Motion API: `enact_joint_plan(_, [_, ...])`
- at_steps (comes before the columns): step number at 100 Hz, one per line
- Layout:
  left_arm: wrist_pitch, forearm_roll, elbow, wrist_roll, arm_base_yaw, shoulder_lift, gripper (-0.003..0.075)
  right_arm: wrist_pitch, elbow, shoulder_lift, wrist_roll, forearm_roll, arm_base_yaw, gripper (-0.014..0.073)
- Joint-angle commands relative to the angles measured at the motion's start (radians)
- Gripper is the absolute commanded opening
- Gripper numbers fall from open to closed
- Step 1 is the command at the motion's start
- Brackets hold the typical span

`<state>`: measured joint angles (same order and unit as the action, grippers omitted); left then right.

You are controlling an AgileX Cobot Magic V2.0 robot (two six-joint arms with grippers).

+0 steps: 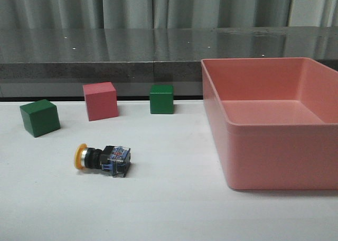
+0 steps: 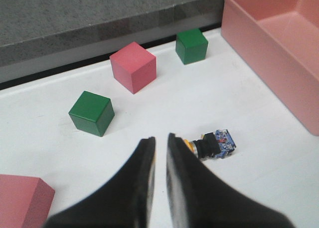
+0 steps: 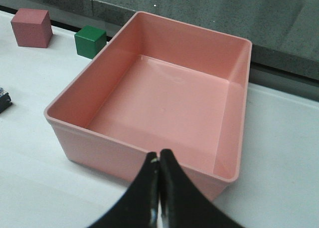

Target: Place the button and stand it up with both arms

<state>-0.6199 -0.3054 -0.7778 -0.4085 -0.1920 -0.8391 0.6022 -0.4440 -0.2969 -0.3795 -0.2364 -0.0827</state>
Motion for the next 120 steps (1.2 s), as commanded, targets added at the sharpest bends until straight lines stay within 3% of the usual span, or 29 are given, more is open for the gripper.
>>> enact_joint_plan(1, [0.061,-0.017,-0.093,-0.046,-0.008,-0.12,0.0338,-0.07,-0.023,-0.009,0.001,-0.015,0.007,-0.0076])
enact_joint_plan(7, [0.114,-0.025,-0.111,-0.046,-0.008,-0.185,0.0475,-0.07,-0.023,-0.009,0.001,-0.015,0.007,-0.0076])
enact_joint_plan(14, [0.199,-0.025,-0.119,-0.046,-0.008,-0.259,0.0549,-0.07,-0.023,-0.009,0.001,-0.015,0.007,-0.0076])
enact_joint_plan(37, [0.282,-0.067,-0.127,-0.066,-0.008,-0.458,0.0546,-0.07,-0.023,-0.009,0.001,-0.015,0.007,-0.0076])
enact_joint_plan(64, [0.234,-0.108,-0.127,-0.416,-0.008,-0.641,0.0548,-0.071,-0.019,-0.009,0.001,-0.015,0.007,-0.0076])
enact_joint_plan(70, [0.231,-0.199,-0.127,-0.539,-0.008,-0.671,0.0548,-0.073,-0.007,-0.009,0.001,-0.015,0.007,-0.0076])
enact_joint_plan(79, [0.178,-0.417,-0.127,-0.841,-0.008,-0.703,0.0548,-0.074,0.014,-0.009,0.001,-0.015,0.007,-0.0076])
enact_joint_plan(90, [0.024,-0.686,-0.127,-1.185,-0.006,-0.735,0.0548,-0.081,0.029,-0.009,0.001,-0.015,0.007,-0.0076])
enact_joint_plan(107, [-0.104,-0.786,-0.127,-1.362,-0.006,-0.782,0.0548,-0.094,0.029,-0.009,0.001,-0.015,0.007,-0.0076])
enact_joint_plan(120, [-0.1,-0.843,-0.127,-1.455,-0.006,-0.822,0.0547,-0.094,0.029,-0.009,0.001,-0.015,0.007,-0.0076])
